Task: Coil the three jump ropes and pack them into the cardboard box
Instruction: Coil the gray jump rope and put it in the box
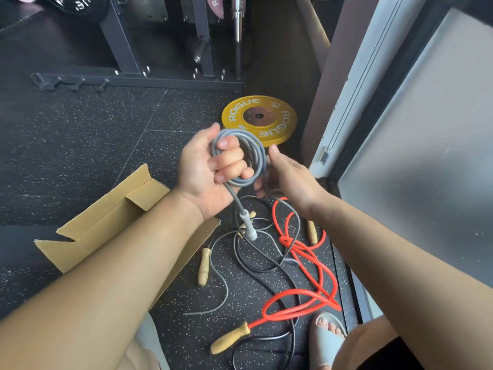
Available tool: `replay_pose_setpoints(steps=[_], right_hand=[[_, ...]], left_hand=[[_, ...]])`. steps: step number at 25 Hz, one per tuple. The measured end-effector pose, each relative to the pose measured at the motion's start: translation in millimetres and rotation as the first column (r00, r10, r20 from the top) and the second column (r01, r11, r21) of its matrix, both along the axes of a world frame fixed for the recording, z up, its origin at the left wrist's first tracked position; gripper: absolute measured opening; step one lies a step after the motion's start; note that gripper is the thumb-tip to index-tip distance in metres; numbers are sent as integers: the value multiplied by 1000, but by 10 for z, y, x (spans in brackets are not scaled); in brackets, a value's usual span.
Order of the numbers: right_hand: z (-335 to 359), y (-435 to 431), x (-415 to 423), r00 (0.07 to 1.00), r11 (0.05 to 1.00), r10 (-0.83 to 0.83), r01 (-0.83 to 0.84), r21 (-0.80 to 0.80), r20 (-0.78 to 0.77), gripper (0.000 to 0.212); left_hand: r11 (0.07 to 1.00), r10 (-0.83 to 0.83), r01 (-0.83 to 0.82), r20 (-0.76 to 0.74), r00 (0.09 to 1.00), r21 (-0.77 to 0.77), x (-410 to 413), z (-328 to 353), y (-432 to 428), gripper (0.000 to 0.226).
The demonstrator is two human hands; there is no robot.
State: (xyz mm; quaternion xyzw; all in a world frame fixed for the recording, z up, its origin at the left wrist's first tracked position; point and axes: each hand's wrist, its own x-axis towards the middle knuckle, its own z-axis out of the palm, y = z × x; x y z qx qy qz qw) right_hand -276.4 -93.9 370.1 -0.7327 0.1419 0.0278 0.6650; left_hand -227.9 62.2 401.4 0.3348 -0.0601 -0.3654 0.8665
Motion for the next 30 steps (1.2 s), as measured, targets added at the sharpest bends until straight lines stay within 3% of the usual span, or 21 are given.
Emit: replay_pose_setpoints(steps=[2,5,9,13,16,19,22,25,27,30], right_hand=[[-101,-12,-18,995,995,99,-98,-21,34,18],[-206,-30,-15,956,884,263,-186,-430,126,21],[-142,-3,-34,867,699,442,-172,-694,229,14],[-194,70,17,809,479,565,-163,-863,161,8],[-193,118,60,768,411,620,-140,-901,163,18],[-115,148,38,730,401,650,-95,-911,210,21],[-8,137,-17,737,361,607,78,-929,297,21],[117,152,-64,705,455,551,196,-869,447,37],[159,157,-82,648,486,590,192,-852,482,39],[171,37,-70,648,604,558,110,-789,518,48]], left_hand=[[997,67,-66,19,998,-49,96,44,100,37],[991,135,-134,99,986,-17,158,75,138,36],[976,177,-202,242,954,83,163,75,90,36],[962,200,-240,269,942,127,153,47,90,32],[908,204,-328,408,890,261,141,-9,91,26],[752,-29,-422,665,747,507,81,-72,93,30],[679,-131,-432,677,724,593,69,-67,129,31],[570,-246,-445,660,709,690,110,-136,183,38],[555,-356,-354,600,717,753,59,-178,184,46],[637,-460,-172,549,697,751,-56,-137,148,39]])
